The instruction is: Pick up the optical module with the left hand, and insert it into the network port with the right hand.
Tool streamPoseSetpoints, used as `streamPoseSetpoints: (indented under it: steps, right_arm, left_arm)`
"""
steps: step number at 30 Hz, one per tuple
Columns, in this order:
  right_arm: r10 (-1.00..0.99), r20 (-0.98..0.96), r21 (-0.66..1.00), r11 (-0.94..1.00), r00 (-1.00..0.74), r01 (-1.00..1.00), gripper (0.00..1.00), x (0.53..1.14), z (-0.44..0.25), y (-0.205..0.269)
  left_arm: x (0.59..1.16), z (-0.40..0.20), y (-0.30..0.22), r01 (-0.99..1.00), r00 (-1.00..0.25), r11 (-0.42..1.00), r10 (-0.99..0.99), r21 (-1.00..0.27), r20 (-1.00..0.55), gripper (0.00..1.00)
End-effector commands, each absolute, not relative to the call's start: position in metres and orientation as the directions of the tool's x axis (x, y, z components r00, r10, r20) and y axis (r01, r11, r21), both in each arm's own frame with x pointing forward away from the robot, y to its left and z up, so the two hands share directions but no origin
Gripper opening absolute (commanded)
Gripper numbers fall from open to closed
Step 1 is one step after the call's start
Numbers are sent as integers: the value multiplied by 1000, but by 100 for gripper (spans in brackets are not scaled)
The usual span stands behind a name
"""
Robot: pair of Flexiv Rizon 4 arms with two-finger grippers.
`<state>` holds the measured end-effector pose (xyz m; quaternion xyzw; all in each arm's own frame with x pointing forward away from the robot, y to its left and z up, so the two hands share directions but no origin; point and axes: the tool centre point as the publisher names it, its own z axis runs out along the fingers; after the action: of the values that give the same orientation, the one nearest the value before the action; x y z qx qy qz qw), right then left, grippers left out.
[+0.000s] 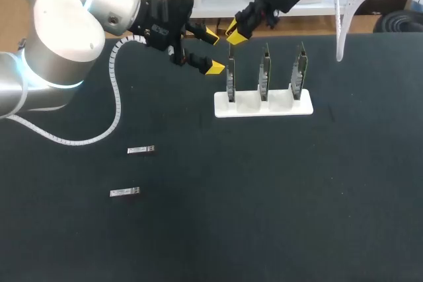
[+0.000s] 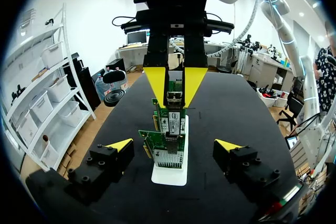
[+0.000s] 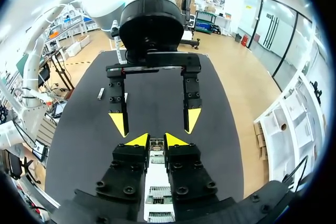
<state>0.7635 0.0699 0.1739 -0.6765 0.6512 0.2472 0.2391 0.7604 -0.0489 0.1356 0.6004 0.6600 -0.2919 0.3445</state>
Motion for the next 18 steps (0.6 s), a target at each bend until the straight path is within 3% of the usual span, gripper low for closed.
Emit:
streamPoseSetpoints:
  steps: [1, 18]
  right_arm:
    - [-763, -646, -2, -37, 29, -999, 0, 764, 173, 70]
    - [-762, -647, 0, -39, 30, -999, 0, 768, 170, 68]
  left_arm:
    - [762, 135, -49, 994, -41, 105, 593, 27, -804, 100]
    - [762, 135, -49, 994, -41, 105, 593, 27, -804, 100]
